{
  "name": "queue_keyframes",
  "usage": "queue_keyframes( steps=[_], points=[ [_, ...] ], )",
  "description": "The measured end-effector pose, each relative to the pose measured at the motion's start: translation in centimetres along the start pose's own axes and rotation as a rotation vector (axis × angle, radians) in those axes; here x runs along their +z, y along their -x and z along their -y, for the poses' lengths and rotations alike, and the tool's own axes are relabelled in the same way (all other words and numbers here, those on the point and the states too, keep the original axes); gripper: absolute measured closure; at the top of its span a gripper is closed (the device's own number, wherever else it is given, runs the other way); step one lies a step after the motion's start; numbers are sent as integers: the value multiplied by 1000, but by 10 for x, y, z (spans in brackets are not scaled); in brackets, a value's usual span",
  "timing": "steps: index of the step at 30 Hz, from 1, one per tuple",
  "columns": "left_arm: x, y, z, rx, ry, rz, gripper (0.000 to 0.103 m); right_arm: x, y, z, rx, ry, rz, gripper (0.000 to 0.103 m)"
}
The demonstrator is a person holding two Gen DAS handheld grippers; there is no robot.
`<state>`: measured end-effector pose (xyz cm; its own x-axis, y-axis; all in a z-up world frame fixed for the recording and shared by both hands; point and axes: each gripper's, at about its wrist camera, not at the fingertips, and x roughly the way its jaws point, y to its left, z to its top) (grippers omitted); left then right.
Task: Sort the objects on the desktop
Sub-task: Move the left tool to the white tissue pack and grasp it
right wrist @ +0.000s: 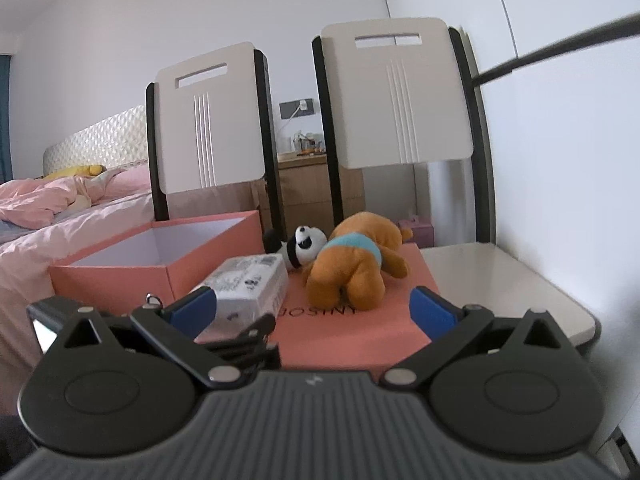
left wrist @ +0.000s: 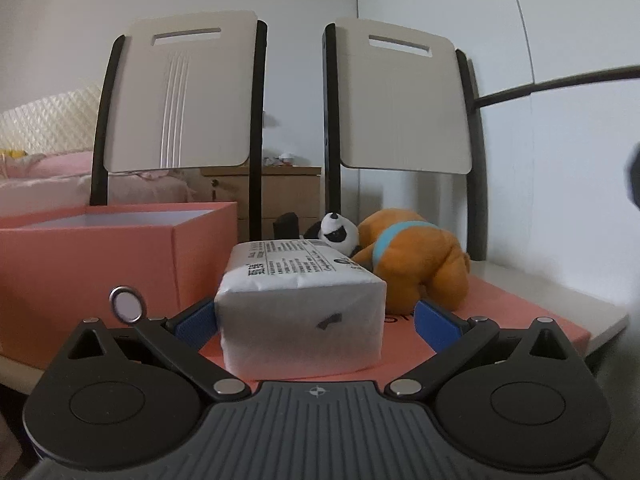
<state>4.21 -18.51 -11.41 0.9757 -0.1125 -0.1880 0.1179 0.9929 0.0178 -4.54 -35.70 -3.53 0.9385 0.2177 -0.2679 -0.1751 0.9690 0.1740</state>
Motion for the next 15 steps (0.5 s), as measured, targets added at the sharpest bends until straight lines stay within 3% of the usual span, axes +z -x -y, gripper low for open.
queue_keyframes(
  steps=[15],
  points=[
    [6,-23,5,70,-3,-13,0,-24,16,6,13,-16,-28,0]
  ],
)
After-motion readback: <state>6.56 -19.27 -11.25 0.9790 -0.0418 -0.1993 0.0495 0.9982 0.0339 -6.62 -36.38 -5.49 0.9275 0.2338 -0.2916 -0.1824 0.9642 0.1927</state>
